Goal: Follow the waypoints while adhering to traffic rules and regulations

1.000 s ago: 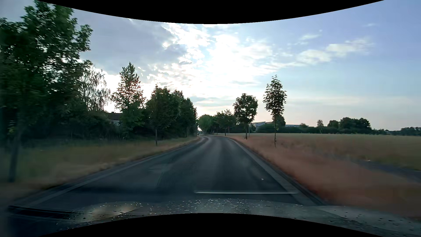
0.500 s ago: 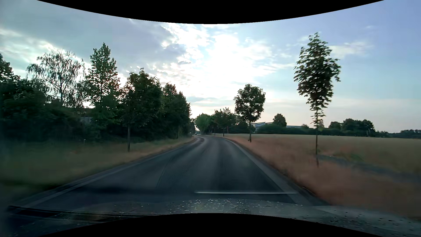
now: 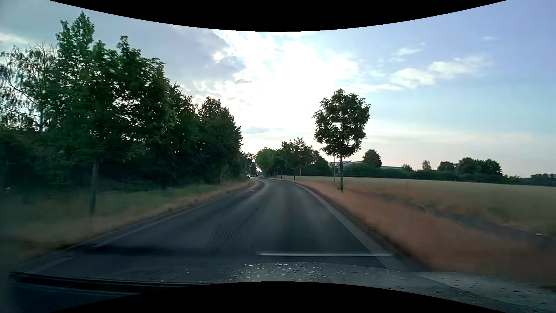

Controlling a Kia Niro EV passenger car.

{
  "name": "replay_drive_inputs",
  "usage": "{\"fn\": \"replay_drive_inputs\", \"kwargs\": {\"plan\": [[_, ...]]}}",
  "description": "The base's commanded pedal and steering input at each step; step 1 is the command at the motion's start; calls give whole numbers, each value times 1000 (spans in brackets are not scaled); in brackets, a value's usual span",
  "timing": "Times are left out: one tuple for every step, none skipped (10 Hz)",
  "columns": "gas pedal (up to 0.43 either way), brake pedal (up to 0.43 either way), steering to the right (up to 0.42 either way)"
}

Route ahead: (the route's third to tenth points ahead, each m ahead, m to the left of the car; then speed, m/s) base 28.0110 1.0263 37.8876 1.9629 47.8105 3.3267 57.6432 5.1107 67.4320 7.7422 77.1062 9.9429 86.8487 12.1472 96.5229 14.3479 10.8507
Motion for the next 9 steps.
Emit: {"fn": "replay_drive_inputs", "kwargs": {"plan": [[0,0,-4],[0,0,-4],[0,0,-4],[0,0,-4],[0,0,-5],[0,0,-6],[0,0,-7],[0,0,-8],[0,0,-9]]}}
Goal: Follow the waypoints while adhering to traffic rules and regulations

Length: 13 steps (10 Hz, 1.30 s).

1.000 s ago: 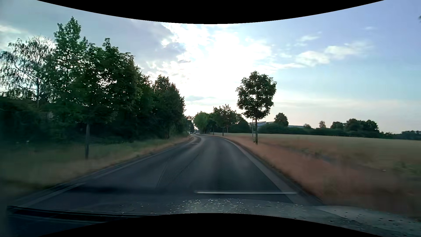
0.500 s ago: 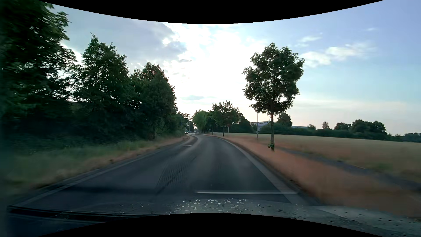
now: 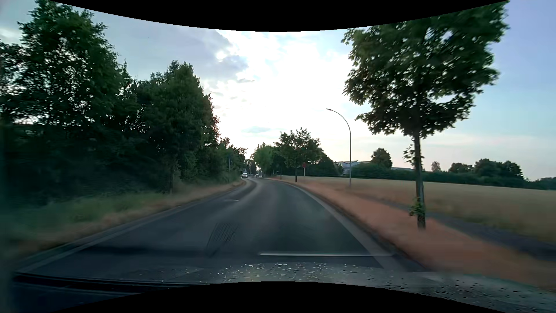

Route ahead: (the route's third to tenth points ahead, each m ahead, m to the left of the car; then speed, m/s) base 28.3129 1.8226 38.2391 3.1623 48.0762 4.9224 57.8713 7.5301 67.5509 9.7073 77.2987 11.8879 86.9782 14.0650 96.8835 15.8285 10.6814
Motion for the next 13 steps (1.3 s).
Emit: {"fn": "replay_drive_inputs", "kwargs": {"plan": [[0,0,-10],[0,0,-10],[0,0,-10],[0,0,-10],[0,0,-11],[0,0,-15],[0,0,-17],[0,0,-20],[0,0,-21],[0,0,-23],[0,0,-23],[0,0,-23],[0,0,-24]]}}
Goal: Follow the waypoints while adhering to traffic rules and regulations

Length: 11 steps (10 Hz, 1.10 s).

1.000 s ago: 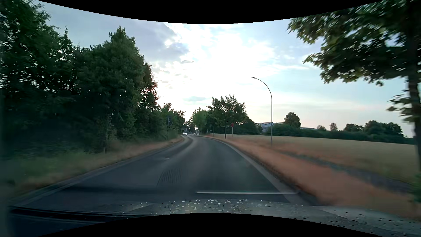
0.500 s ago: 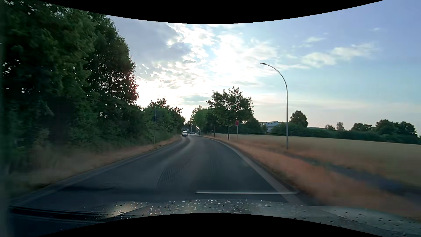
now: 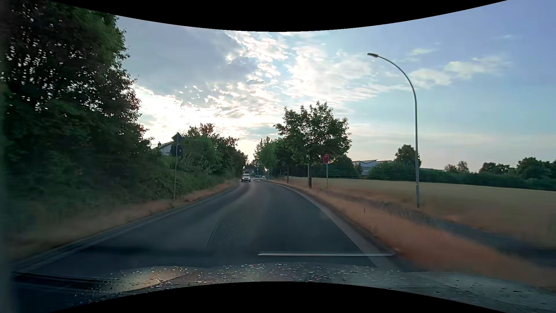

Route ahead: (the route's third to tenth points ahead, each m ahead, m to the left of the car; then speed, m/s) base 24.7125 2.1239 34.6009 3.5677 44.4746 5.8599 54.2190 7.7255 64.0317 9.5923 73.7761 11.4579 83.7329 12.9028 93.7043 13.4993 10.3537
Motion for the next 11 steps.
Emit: {"fn": "replay_drive_inputs", "kwargs": {"plan": [[0,0,-24],[0,0,-24],[0,0,-24],[0,0,-24],[0,0,-24],[0,0,-25],[0,0,-25],[0,0,-25],[0,0,-25],[0,0,-25],[0,0,-25]]}}
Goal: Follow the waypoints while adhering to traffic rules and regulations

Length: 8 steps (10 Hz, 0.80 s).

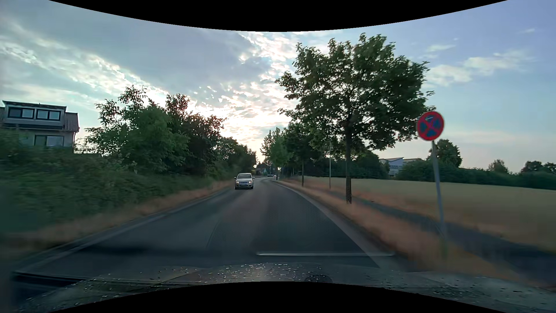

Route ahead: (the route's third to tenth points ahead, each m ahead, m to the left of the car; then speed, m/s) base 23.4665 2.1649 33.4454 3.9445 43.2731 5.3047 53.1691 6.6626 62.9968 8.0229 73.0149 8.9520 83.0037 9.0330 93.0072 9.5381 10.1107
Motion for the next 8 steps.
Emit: {"fn": "replay_drive_inputs", "kwargs": {"plan": [[0,0,-25],[0,0,-25],[0,0,-26],[0,0,-25],[0,0,-25],[0,0,-25],[0,0,-26],[0,0,-26]]}}
